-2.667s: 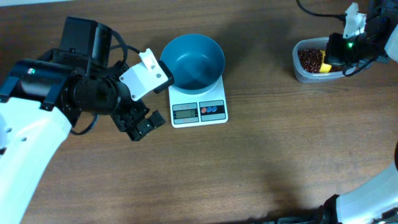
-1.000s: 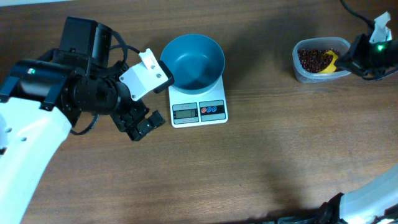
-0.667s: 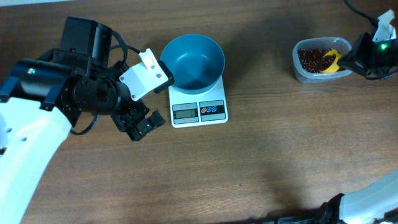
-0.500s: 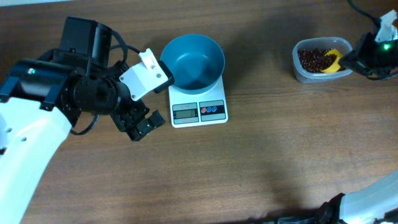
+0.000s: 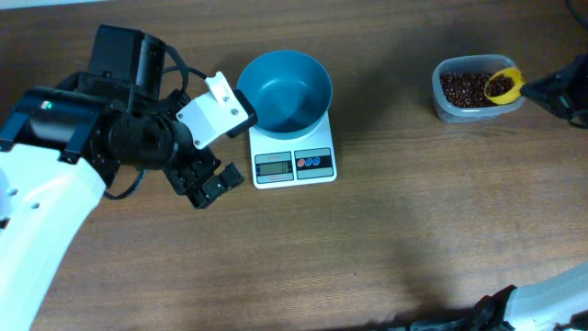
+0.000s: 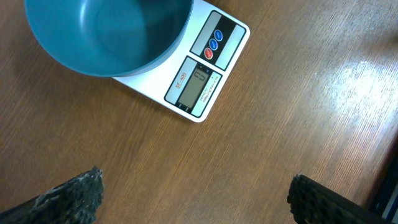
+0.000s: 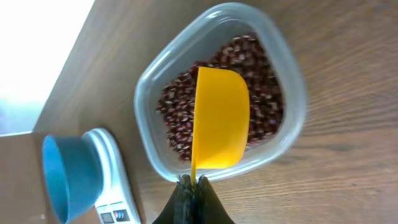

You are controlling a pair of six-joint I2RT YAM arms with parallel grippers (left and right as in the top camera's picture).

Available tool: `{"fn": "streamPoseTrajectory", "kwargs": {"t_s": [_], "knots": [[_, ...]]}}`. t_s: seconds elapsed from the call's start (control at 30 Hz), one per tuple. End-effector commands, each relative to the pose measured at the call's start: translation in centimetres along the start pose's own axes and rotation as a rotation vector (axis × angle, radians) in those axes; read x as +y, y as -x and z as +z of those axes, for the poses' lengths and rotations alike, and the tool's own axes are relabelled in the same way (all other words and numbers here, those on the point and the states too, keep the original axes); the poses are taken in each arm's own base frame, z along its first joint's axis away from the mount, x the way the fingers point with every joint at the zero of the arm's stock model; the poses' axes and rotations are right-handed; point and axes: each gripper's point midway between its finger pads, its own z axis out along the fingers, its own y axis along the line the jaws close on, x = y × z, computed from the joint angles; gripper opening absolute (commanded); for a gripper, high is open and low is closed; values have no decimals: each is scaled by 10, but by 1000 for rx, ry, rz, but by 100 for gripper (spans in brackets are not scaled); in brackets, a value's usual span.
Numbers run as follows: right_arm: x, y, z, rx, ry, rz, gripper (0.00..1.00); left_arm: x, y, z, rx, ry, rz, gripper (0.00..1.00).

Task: Scoop item into bowl and weigh 50g on scale
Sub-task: 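Scoop beans and lift the filled scoop out with the right gripper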

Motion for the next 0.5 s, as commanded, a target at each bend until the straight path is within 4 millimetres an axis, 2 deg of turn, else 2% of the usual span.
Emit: {"fn": "streamPoseTrajectory", "kwargs": {"t_s": [0.0,0.1,0.33,0.47], "knots": [[4,-6,6,24,77,-5,4,2,6,-2,-13,4,-9,99],[1,-8,11,38,81,10,4,2,6,-2,-13,4,-9,99],[7,-9,12,41,131,-8,4,2,6,-2,-13,4,-9,99],[18,-9,10,40,192,-3,4,2,6,-2,-13,4,-9,99]]}}
